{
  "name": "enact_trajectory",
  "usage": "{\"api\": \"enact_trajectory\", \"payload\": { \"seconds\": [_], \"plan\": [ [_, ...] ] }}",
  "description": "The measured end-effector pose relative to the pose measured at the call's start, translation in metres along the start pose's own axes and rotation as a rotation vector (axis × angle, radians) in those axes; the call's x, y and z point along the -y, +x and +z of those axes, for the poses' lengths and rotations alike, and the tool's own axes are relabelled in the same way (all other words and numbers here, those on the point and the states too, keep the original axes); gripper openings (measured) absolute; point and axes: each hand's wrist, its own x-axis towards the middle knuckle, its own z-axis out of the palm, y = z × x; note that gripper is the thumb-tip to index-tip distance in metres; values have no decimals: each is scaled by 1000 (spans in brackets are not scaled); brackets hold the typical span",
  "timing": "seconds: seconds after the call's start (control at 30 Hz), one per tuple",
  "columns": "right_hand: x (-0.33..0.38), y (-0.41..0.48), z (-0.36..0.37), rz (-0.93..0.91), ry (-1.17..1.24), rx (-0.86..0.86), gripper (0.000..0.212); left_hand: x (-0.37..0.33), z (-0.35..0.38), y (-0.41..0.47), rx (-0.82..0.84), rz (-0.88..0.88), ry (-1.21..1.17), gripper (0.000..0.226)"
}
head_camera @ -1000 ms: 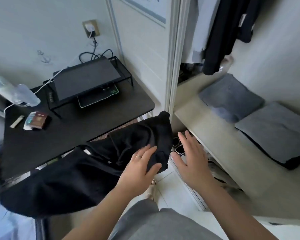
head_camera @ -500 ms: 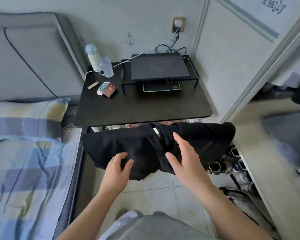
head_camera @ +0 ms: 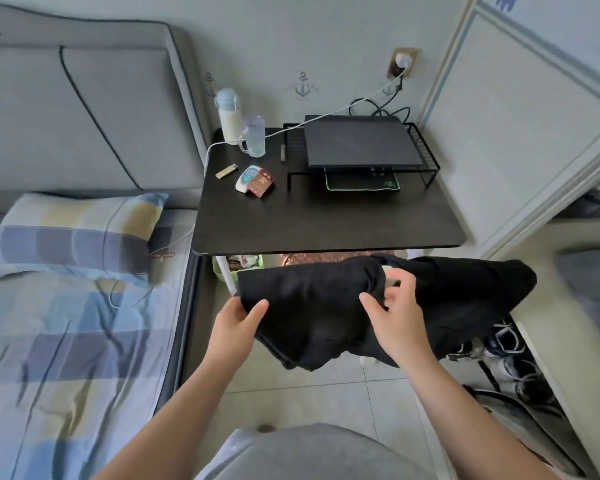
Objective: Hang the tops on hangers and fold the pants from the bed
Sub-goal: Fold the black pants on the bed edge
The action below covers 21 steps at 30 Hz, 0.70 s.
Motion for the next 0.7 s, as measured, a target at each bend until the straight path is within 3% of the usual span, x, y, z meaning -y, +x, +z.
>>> {"api": "enact_trajectory", "payload": {
  "seconds": [0.2,0.33,0.47,0.57,0.7],
  "plan": [
    [13,0,3,33,33,-87,9,-23,-13,4,125,27,-99,22],
    [31,-2,3,-2,79,-79,11,-42,-24,4,166,-82,-247,26],
    [48,-3,-7,89,180,-28,12,-64,-38,-3,328,-222,-484,28],
    [60,-4,-20,129,251,-17,12,-77,-43,-12,362,-183,-556,28],
    [82,-10,-42,125,338,13,27,-102,-48,-29,351,-72,-606,21]
  ]
}}
